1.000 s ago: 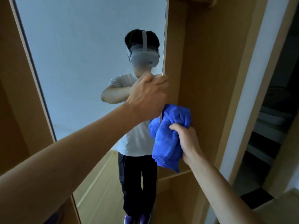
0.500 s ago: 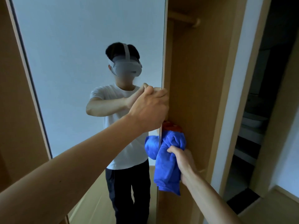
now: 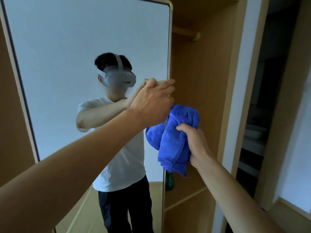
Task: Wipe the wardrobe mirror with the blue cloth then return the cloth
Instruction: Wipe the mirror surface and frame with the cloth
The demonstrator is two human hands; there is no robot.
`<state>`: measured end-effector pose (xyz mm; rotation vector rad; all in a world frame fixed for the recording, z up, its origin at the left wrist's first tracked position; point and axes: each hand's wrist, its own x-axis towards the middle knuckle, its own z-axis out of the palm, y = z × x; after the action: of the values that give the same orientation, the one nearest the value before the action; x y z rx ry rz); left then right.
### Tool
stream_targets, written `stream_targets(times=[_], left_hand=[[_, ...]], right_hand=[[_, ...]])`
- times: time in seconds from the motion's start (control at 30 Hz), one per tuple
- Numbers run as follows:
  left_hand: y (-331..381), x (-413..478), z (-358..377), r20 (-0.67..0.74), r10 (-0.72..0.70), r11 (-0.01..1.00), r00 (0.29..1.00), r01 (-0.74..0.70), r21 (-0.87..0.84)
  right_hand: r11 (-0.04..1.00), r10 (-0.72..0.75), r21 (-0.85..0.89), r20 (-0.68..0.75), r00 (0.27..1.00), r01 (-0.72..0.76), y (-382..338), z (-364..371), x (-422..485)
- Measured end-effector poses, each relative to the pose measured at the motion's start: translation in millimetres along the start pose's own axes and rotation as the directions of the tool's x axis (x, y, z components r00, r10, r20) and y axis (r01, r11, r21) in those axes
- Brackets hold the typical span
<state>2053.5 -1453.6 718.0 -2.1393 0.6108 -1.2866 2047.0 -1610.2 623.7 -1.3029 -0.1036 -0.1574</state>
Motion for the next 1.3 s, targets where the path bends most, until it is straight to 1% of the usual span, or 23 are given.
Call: stream_targets(times=[0.1,0.17,0.27,0.33,0.43,0.6,0.83,0.93,1.17,1.3], left_hand=[[-13,8,0,-0.044,0.030,0.999,0.999,-0.030,-0.015],[-18,12,-3,-0.059,0.054,0.998,0.997,-0.053,0.021],[-25,20,-7,-0.053,0.075,0.994,0.996,-0.070,0.084],[-28,24,-6,-0.044,0.067,0.993,0.997,-0.062,0.097],[-26,26,-4,-0.025,0.051,0.995,0.998,-0.048,0.091],[-26,27,-1,0.010,0.036,0.992,0.999,-0.037,0.124],[-31,34,1,0.022,0.031,0.993,0.999,-0.034,0.115],[-32,39,3,0.026,0.029,0.991,0.999,-0.033,0.127],[-56,60,3,0.021,-0.002,0.986,1.000,-0.002,0.168],[-70,75,-5,0.005,-0.032,0.975,0.999,0.030,0.220]], right_hand=[[0.999,0.023,-0.030,0.015,1.000,-0.022,23,-8,-5],[0.995,0.067,-0.068,-0.001,0.998,-0.067,45,-14,-9],[0.982,0.153,-0.109,-0.010,0.988,-0.153,68,-20,-10],[0.978,0.167,-0.125,-0.009,0.986,-0.167,70,-21,-6],[0.986,0.115,-0.120,0.013,0.993,-0.112,54,-14,4],[1.000,0.023,-0.012,0.101,0.995,-0.022,11,2,26],[0.991,-0.100,0.109,0.186,0.977,0.081,-48,21,58],[0.991,-0.096,0.111,0.228,0.969,0.072,-43,19,67],[1.000,-0.029,0.022,0.328,0.944,0.023,-15,4,75],[1.000,-0.015,0.004,0.333,0.943,0.015,-13,2,76]])
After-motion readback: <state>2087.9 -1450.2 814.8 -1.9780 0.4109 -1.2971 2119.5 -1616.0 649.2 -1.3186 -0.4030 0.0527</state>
